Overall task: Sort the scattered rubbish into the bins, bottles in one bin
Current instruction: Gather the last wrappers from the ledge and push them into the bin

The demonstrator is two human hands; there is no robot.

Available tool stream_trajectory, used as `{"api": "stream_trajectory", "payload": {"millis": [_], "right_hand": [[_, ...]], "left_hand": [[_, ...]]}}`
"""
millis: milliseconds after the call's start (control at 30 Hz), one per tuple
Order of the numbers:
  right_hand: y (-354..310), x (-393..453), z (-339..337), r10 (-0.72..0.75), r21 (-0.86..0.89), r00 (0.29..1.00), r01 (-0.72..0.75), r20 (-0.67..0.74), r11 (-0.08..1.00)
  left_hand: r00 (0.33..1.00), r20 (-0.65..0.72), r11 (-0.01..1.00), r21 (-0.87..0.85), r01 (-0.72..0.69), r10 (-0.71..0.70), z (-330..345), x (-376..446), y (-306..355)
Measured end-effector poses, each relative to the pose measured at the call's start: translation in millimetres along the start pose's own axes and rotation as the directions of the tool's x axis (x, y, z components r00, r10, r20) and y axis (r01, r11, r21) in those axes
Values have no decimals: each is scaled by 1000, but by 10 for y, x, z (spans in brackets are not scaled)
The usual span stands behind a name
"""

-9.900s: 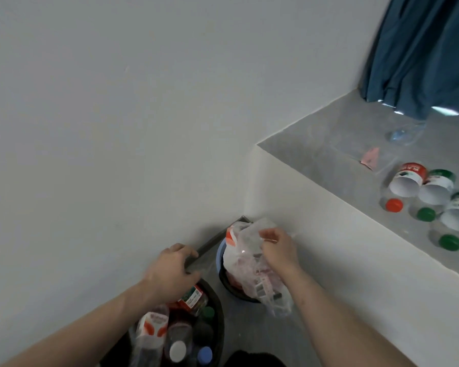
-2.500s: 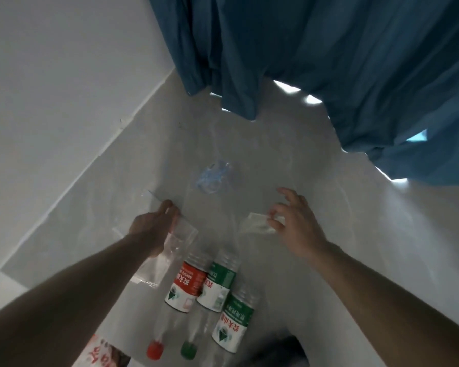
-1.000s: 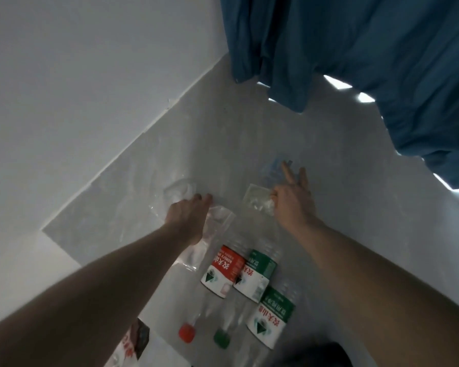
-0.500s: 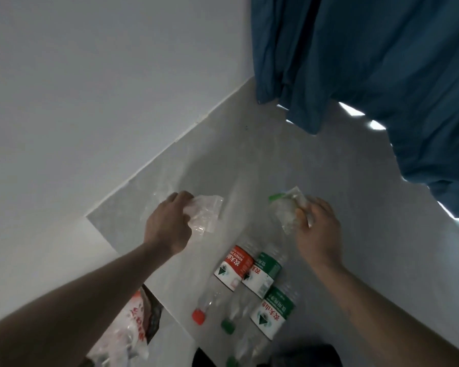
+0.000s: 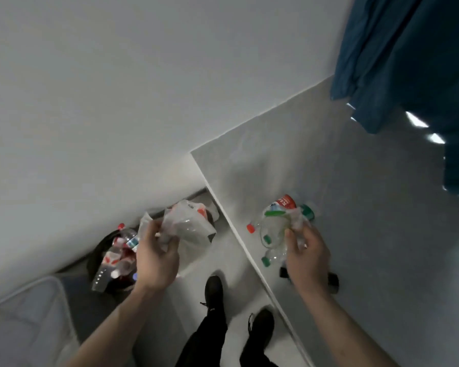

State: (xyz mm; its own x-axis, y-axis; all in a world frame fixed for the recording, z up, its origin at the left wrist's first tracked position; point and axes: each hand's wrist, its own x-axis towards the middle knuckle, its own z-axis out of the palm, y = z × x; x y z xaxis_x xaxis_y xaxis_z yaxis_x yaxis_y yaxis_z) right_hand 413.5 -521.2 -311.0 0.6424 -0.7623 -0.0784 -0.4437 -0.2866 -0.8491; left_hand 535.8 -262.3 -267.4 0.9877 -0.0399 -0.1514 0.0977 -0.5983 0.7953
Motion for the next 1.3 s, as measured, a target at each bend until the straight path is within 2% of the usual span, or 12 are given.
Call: {"api": "stream_trajectory", "payload": {"millis": [133,233,400,500,600,667,967,1100,1300], "right_hand": [[-289,-891,-270,90,-12,980,-89,177,996],[-496,-1458,-431,118,9,968,-123,220,992],[-755,-2037,-411,145,-32,952,-142,270,989],[-914,-2248,-285,157,-62,951,-146,267,987],[-1093,-2416,-127,101,-73,968,-87,231,994],[-1208,-2499,-39,115,-71,974,-103,197,992],[-1396,-2391,51,209,1,963,-212,172,977],[-1276,-2063,198,250,-56,948,-244,196,968],[-1150,-1594,546,300,-145,898,-267,321,953]], "left_hand": [[990,49,988,-77,133,-130,-714,-1005,31],[977,53,973,-89,212,-208,-1089,-1529,-6],[976,97,971,-119,207,-197,-1548,-1806,-63],[985,98,976,-154,155,-141,-1870,-1759,-150],[993,55,974,-194,114,-105,-2160,-1706,-225],[996,22,972,-216,91,-88,-2286,-1688,-238],[994,102,981,-185,58,-39,-2245,-1283,-145],[979,151,982,-113,154,-136,-2048,-902,-129],[949,189,967,14,254,-252,-1913,-287,-310]]}}
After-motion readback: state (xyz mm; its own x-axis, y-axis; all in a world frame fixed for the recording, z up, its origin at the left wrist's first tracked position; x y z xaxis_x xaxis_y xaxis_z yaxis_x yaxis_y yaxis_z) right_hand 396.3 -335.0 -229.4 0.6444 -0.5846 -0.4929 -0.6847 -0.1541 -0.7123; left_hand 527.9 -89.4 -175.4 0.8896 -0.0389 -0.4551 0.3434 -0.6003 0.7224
